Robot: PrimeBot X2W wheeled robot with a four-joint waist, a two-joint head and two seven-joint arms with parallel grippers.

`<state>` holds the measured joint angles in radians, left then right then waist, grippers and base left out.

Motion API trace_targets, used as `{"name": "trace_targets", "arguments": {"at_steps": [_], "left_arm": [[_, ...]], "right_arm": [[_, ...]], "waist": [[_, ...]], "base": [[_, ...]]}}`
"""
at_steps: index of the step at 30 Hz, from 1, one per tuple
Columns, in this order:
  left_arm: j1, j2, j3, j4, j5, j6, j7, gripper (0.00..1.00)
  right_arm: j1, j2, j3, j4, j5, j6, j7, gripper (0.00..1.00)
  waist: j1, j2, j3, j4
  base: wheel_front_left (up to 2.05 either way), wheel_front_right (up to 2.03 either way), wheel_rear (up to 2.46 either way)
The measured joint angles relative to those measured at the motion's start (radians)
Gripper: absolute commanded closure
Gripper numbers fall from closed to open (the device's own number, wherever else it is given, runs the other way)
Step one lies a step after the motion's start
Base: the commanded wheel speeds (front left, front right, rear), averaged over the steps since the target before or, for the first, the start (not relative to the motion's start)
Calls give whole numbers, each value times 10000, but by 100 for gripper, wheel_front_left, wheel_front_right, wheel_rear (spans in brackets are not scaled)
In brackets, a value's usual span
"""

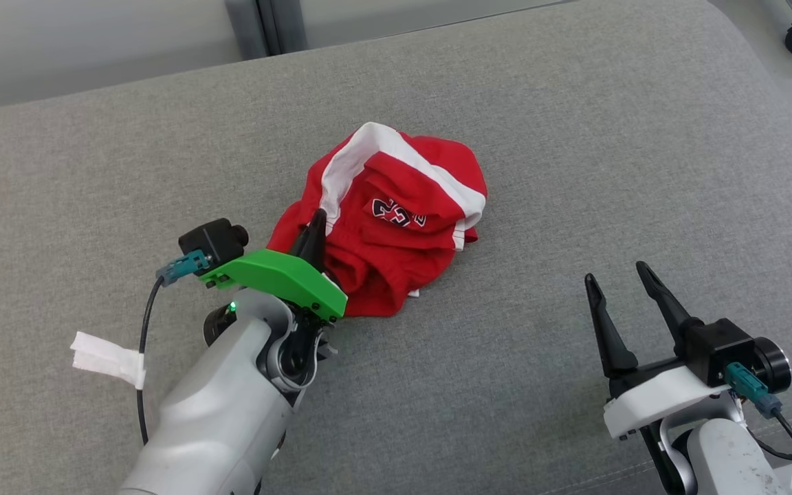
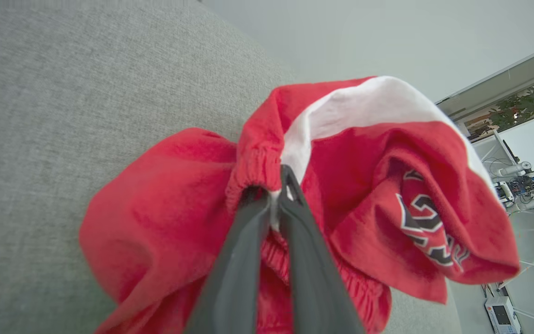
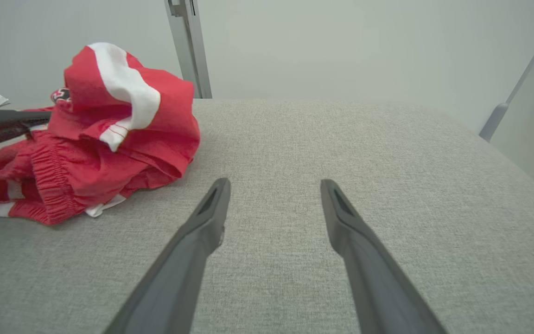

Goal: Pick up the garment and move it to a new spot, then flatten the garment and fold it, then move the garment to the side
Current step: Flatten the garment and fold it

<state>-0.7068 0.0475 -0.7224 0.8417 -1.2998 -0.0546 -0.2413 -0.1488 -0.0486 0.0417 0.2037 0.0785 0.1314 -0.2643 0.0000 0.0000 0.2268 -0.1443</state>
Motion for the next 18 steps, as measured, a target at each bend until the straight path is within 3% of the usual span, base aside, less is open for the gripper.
{"name": "trace_targets", "arguments": {"at_steps": [7,18], "left_arm": [[-178,2,-119,-31,295,-293,-198,100],[-33,8,395,-1708,2441,-430,-211,100]], "right_arm": [[24,2,-88,4,-6,0,0,0],[368,2,2,115,36,0,0,0]], "waist": [[0,0,-153,91],[0,0,-818,499]], "base": [[0,0,0],[0,0,0]]}}
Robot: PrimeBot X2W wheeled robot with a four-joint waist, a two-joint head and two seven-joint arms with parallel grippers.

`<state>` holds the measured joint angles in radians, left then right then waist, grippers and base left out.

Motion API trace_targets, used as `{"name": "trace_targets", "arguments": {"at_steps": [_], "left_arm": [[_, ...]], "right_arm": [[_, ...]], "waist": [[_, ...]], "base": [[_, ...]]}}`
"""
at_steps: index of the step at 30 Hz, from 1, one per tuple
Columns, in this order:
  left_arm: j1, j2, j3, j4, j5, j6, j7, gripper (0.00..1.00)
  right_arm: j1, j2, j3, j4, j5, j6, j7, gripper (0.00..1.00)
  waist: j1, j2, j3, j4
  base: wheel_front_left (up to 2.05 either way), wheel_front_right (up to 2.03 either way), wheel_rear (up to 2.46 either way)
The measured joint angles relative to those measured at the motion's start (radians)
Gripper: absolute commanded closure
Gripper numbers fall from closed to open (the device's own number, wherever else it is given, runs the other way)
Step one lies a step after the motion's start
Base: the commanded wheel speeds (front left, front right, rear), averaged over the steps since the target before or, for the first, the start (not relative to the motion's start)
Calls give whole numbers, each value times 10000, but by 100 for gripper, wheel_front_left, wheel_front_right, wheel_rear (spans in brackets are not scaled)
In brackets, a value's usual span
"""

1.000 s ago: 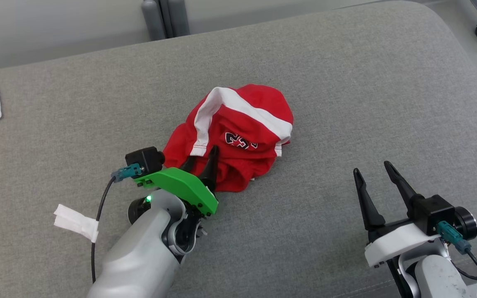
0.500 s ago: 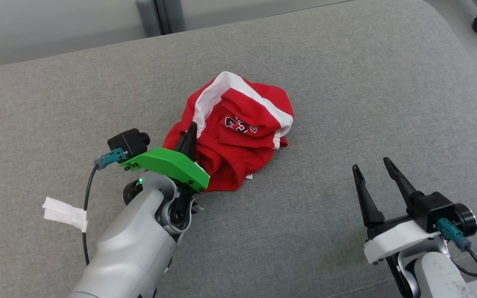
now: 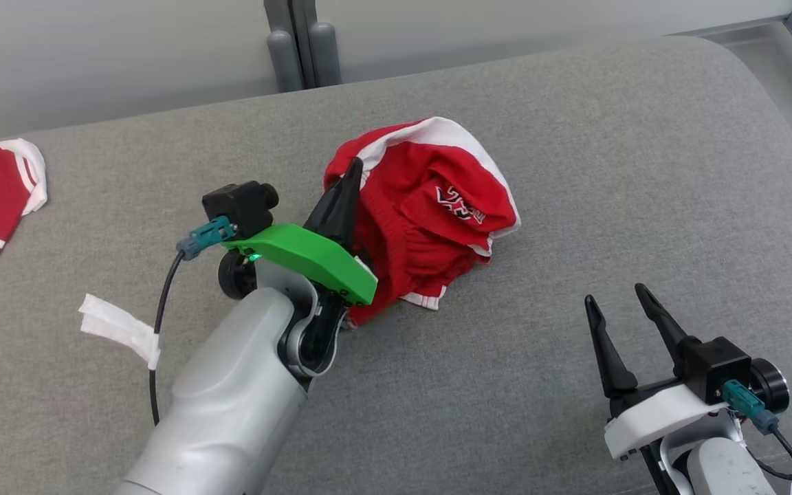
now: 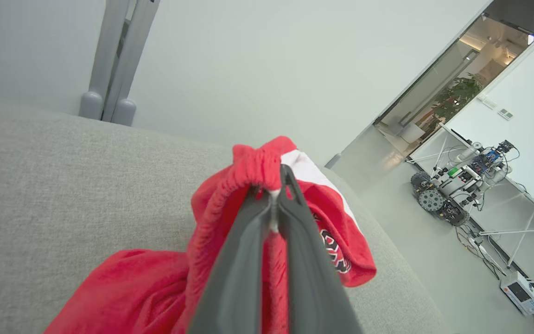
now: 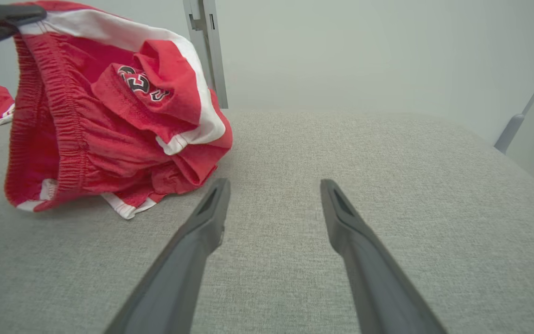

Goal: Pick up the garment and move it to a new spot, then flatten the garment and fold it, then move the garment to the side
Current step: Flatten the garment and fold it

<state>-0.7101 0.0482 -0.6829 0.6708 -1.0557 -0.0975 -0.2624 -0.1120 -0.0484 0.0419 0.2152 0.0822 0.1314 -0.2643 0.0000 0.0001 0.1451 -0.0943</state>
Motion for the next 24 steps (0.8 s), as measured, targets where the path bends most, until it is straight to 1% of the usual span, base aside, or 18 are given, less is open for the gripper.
{"name": "trace_targets", "arguments": {"at_steps": [3,6,12,16,18,20,24], "left_arm": [[-3,4,-272,-673,209,31,0,100],[-49,2,-759,-1425,378,134,10,100],[-485,-8,-1618,-3129,428,435,217,100],[-511,71,-1894,-3559,420,727,616,100],[-424,385,-1971,-3542,500,907,779,100],[-159,884,-2015,-3409,646,1055,869,100],[636,1835,-1893,-3444,527,1258,997,100]], "right_arm": [[105,0,104,27,71,0,0,0],[214,2,148,73,128,0,0,0],[378,0,-56,105,127,-2,0,0],[411,-4,-247,109,102,0,0,0],[412,-2,-324,107,75,0,0,0],[412,-2,-380,100,75,-2,0,0],[411,0,-533,56,75,-2,0,0]], "waist": [[0,0,-242,44],[0,0,-462,42],[0,0,-704,-134],[0,0,-732,-196],[0,0,-704,-184],[0,0,-669,-161],[0,0,-591,-79]], "base": [[0,0,0],[0,0,0],[0,0,0],[0,0,0],[0,0,0],[0,0,0],[0,0,0]]}}
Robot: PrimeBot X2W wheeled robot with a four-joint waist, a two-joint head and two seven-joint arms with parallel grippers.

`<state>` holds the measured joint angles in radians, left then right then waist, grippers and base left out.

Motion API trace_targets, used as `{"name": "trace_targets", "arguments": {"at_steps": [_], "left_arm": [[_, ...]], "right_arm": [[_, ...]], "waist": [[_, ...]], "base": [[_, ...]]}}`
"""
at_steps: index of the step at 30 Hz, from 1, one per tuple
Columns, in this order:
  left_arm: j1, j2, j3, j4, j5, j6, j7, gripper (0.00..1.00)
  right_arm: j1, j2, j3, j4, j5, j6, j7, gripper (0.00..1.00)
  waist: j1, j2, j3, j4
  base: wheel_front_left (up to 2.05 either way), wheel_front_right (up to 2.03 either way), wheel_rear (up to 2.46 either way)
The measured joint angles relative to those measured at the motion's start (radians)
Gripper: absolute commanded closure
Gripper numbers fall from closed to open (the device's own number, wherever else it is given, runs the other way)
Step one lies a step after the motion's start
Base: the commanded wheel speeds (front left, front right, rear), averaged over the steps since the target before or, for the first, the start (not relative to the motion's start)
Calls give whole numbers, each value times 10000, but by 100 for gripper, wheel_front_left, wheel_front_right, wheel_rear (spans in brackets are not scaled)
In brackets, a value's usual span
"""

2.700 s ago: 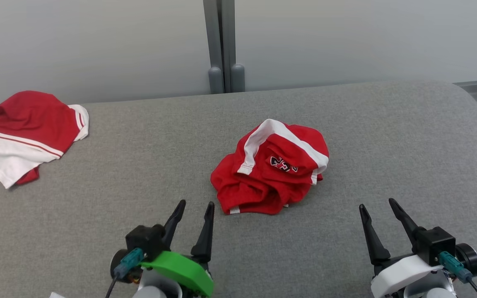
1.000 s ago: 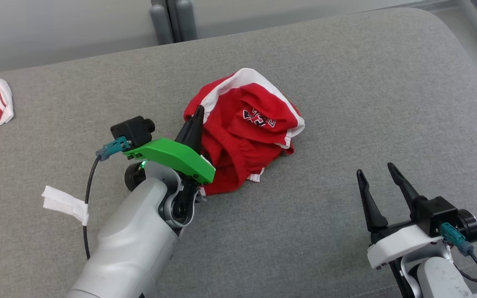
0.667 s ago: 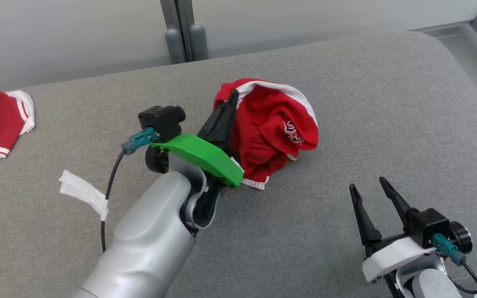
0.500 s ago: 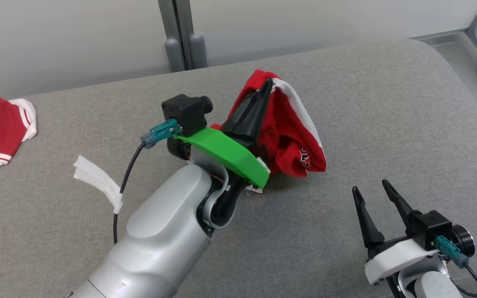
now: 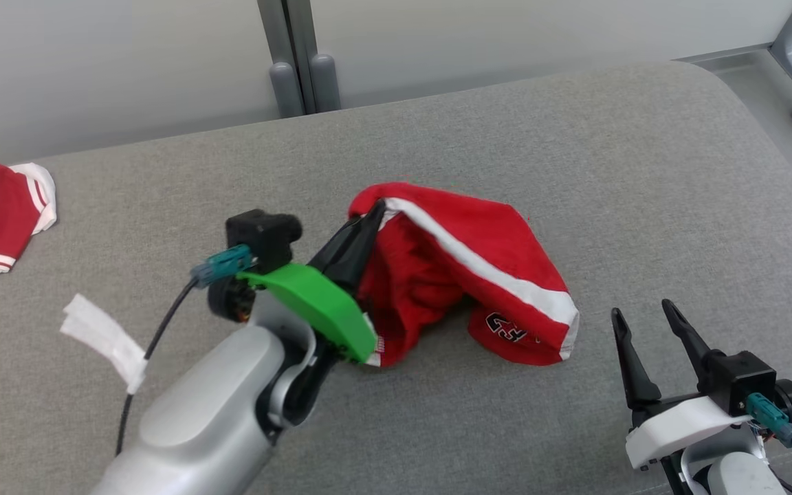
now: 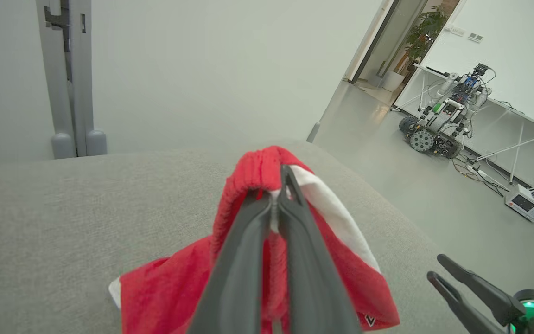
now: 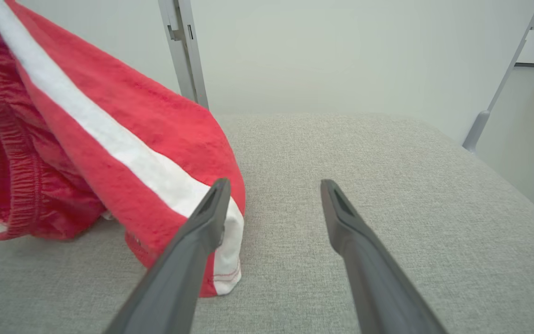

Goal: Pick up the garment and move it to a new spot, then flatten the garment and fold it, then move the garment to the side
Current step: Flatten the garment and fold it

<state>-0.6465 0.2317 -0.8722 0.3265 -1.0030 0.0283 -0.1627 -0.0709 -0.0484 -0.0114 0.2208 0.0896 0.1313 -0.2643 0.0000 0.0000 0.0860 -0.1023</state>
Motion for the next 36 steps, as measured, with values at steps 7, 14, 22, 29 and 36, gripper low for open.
{"name": "trace_targets", "arguments": {"at_steps": [7,14,22,29,36], "left_arm": [[1531,2017,477,-617,-502,387,213,100],[2850,3024,842,-477,-897,546,-69,100],[3170,2295,917,838,-1034,109,-690,83],[3380,1854,1363,1852,-897,-500,-953,0],[4082,1323,2617,1939,303,-779,-997,0]], "right_arm": [[4,0,-117,-12,0,2,0,0],[-57,0,-105,-35,-27,2,0,0],[-180,0,-33,-2,-104,2,0,0],[-207,0,-31,58,-136,2,0,0],[-43,0,-117,96,-151,2,0,0]], "waist": [[0,0,71,309],[0,0,221,560],[0,0,349,638],[0,0,216,627],[0,0,-97,731]], "base": [[0,0,0],[0,0,0],[0,0,0],[0,0,0],[0,0,0]]}}
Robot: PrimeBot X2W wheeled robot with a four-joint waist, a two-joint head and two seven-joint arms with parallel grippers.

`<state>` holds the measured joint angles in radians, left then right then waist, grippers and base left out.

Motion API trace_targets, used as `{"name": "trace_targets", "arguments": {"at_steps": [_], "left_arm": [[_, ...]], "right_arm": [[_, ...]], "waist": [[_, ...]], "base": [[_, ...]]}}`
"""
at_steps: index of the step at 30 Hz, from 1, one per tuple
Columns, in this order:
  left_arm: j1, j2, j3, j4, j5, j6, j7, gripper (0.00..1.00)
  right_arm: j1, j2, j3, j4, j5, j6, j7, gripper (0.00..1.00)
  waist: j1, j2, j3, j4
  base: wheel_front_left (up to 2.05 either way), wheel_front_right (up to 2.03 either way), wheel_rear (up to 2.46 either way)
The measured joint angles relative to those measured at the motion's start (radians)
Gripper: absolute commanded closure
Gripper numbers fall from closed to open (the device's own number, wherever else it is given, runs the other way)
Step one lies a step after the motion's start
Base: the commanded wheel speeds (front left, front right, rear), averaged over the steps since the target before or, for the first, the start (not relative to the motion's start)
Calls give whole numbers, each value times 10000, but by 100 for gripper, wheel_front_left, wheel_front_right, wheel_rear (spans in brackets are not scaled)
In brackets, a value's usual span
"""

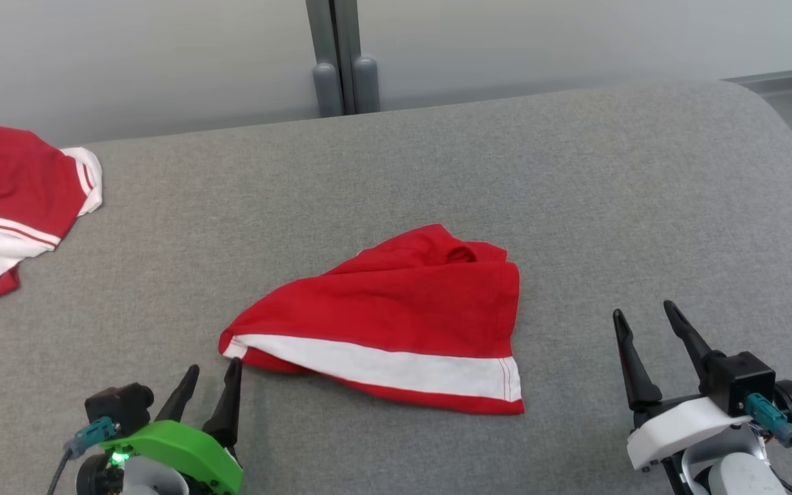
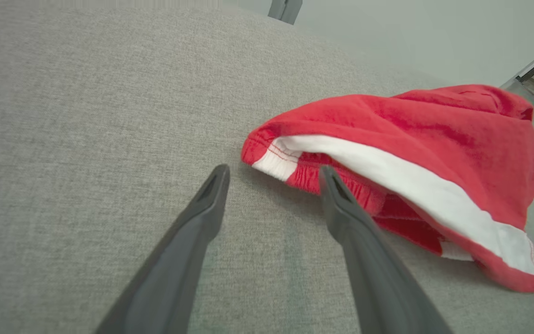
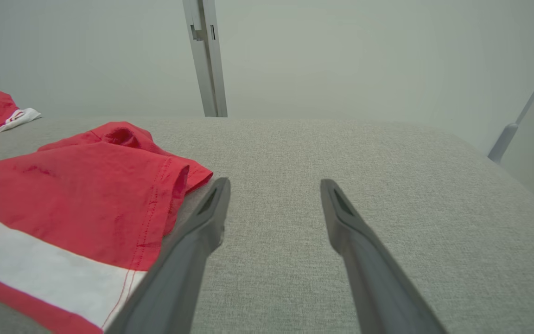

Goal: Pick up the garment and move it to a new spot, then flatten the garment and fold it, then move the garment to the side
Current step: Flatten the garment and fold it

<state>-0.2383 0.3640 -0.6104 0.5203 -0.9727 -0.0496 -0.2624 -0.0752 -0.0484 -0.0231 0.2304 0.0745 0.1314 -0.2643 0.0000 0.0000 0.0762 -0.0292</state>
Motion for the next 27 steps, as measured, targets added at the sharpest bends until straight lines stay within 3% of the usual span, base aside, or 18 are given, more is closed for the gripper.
{"name": "trace_targets", "arguments": {"at_steps": [2,15,27], "left_arm": [[553,-412,920,-414,949,-33,0,0],[2340,-2303,3969,-2048,4521,-477,-2,0],[3117,-2922,4974,-2226,5902,-748,-2,0]], "right_arm": [[58,0,-13,0,2,0,0,0],[349,0,73,2,23,0,0,0],[640,0,320,94,142,0,0,0]], "waist": [[0,0,-177,80],[0,0,-940,385],[0,0,-1220,378]], "base": [[0,0,0],[0,0,0],[0,0,0]]}}
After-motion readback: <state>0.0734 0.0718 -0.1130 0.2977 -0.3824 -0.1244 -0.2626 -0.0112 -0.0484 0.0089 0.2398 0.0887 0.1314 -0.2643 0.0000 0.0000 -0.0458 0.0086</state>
